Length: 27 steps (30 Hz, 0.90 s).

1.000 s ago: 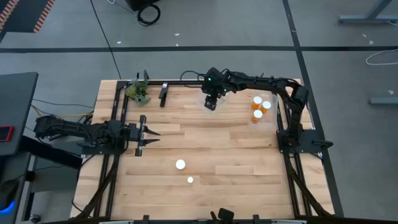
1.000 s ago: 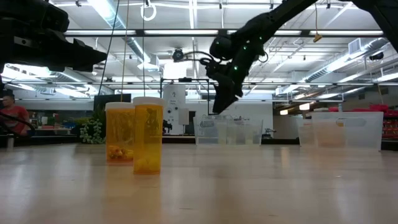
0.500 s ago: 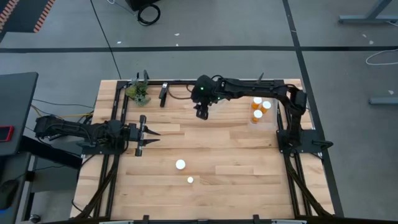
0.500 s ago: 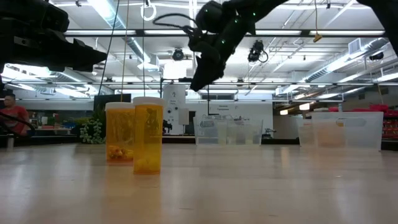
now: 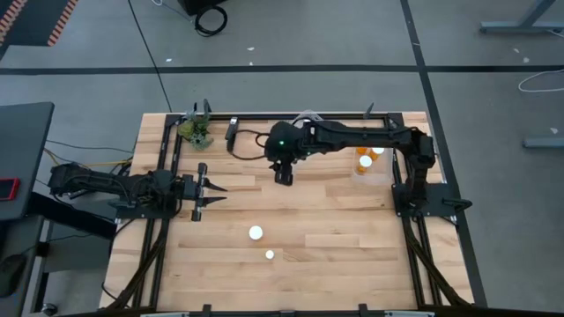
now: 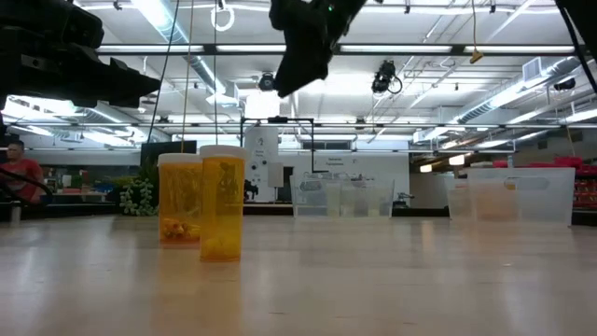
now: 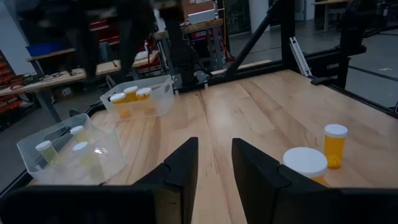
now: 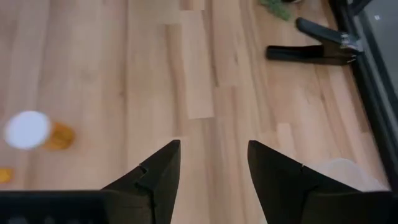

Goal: Pick and place medicine bottles into bin by pill shape (circle, oval)
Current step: Put the small orange pill bottle into the left transparent bin

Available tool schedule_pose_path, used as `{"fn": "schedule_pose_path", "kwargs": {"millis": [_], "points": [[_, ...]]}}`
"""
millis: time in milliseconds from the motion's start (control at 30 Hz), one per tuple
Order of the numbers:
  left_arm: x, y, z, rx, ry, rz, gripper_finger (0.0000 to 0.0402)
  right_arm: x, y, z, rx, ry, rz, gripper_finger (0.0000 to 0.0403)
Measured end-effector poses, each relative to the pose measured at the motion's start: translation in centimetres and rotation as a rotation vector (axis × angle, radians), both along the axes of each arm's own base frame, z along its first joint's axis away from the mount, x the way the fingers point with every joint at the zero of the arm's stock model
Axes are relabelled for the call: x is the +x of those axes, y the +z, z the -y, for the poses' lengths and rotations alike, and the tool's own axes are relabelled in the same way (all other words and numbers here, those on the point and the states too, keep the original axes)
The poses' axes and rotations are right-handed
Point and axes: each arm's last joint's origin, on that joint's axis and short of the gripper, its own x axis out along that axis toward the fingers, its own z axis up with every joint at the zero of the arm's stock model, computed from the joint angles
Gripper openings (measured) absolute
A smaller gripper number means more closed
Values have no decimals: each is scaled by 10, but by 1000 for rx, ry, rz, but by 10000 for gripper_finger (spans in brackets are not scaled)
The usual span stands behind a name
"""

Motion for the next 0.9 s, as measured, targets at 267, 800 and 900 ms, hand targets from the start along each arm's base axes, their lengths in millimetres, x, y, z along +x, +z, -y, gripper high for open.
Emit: {"fn": "schedule_pose_path", "kwargs": {"millis": [267,800,900], "points": [[0,0,0,0,0,0,107,1,10,-44,30,70,-12,194],[0,0,0,0,0,0,107,5,-9,-140,9,159,-18,194],[0,0,0,0,0,-1,107,10,-22,-154,19,171,-36,194]]}}
